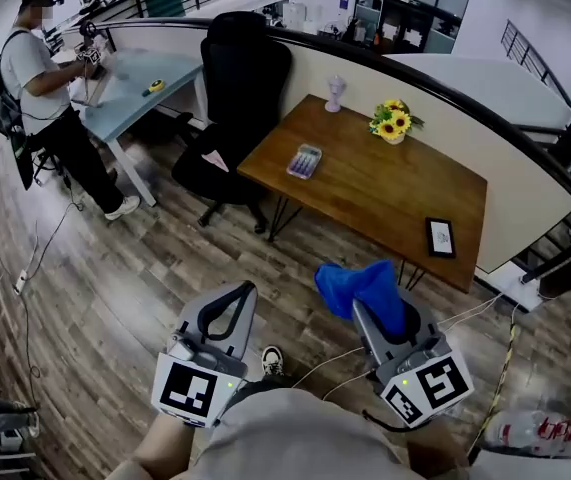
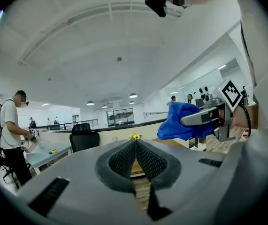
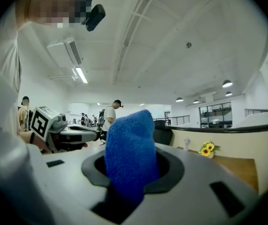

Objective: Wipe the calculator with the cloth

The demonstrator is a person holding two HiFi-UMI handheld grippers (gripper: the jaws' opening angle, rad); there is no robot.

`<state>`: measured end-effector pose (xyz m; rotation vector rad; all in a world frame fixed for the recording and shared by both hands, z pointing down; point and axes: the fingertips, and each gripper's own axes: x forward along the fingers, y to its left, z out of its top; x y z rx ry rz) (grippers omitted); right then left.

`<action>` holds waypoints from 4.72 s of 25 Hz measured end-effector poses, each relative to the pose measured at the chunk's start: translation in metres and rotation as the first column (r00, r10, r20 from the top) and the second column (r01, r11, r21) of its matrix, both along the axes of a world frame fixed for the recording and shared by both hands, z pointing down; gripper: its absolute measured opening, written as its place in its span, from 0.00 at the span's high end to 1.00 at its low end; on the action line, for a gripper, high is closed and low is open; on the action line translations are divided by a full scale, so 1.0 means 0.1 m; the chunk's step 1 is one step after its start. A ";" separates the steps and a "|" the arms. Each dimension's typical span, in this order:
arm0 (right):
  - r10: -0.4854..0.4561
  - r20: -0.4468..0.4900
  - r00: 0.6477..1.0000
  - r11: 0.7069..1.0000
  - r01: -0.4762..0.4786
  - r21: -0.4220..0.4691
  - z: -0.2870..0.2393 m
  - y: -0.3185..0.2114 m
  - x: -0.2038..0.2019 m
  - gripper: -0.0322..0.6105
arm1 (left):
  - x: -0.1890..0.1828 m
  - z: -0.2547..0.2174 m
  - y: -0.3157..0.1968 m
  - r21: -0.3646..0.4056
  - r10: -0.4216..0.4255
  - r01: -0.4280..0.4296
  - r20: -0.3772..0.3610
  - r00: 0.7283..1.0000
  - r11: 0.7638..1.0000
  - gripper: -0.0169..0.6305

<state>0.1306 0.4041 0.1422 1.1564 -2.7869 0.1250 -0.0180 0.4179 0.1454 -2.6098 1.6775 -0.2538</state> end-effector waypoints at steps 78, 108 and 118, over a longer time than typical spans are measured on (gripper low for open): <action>0.122 -0.153 0.981 0.913 -0.172 -0.371 2.07 -5.91 -0.57 0.74 | -0.45 1.97 -5.82 -0.398 0.216 -0.162 0.095 0.972 0.903 0.96; -0.031 -0.338 0.941 0.851 -0.152 -0.502 4.22 -6.60 -1.18 0.74 | -0.15 4.47 -6.14 -0.720 0.282 -0.280 -0.121 0.952 0.635 0.96; -0.029 -0.335 0.942 0.847 -0.155 -0.508 4.47 -6.63 -1.22 0.74 | -0.09 4.52 -6.18 -0.701 0.234 -0.317 -0.215 0.948 0.639 0.97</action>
